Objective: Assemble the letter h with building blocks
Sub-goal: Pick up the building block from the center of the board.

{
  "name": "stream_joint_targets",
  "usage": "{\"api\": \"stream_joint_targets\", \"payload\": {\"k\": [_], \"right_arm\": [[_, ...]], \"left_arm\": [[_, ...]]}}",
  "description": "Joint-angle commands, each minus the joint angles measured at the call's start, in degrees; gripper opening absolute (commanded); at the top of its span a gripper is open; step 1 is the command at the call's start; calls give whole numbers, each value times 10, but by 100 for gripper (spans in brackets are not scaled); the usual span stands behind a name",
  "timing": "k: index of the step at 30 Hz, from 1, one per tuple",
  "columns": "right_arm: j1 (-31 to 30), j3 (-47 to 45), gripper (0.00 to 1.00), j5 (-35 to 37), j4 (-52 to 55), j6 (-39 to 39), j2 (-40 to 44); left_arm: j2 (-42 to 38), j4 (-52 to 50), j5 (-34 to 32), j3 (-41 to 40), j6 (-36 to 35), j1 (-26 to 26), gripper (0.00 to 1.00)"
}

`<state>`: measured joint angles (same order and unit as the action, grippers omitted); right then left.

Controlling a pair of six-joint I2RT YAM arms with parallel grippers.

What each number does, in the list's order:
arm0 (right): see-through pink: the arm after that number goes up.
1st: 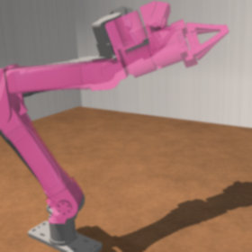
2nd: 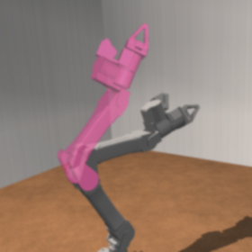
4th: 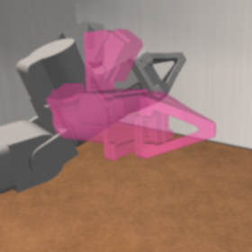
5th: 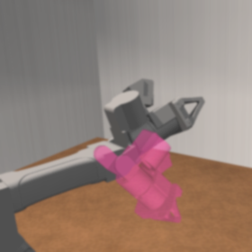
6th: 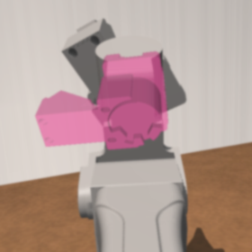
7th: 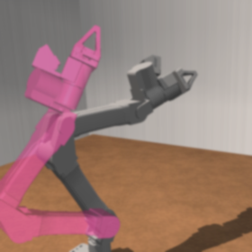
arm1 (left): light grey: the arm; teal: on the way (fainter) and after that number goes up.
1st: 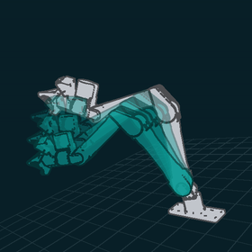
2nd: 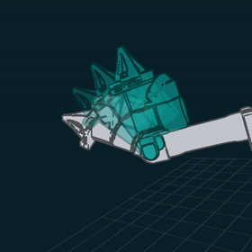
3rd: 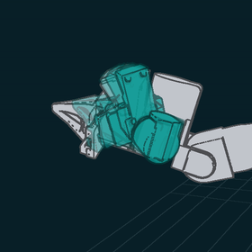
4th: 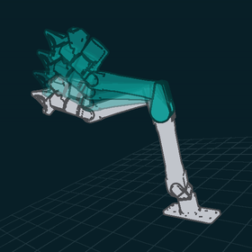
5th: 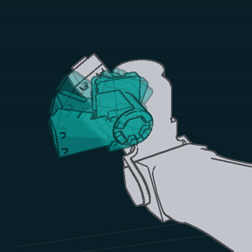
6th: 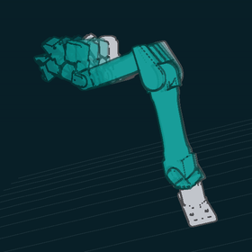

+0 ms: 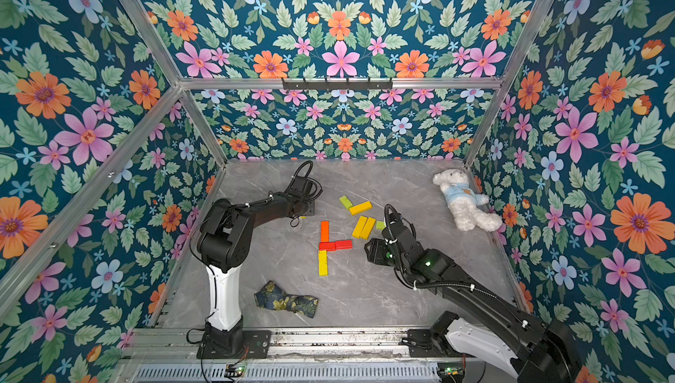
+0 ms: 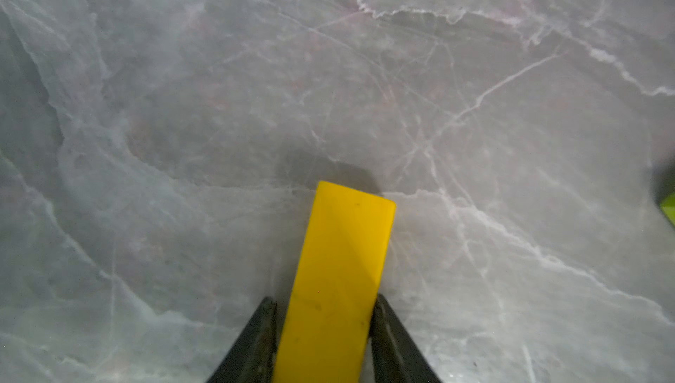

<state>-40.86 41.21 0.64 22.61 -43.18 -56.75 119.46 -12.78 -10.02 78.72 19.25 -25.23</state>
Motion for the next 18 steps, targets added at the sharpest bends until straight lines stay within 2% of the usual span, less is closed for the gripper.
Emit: {"api": "stream_joint_targets", "payload": {"k": [1,6,9,13,18], "right_arm": [[-1,4,64,7,-2,0,-1],[0,5,64,11,1,0,-1],[0,5,64,13,1,0,0],[-1,3,64,18,0,-2,0],[2,1,64,25,0,-4,-1]], "left_arm": [[10,-65,-9,-5,-10,2,35],[4,-60,-17,-8,-2,1,17],[-4,-59,-22,-6,1,2,0],[-29,-55,-36,-10,12,1,0],[-120,-38,-39,-42,39,-10,0]]}}
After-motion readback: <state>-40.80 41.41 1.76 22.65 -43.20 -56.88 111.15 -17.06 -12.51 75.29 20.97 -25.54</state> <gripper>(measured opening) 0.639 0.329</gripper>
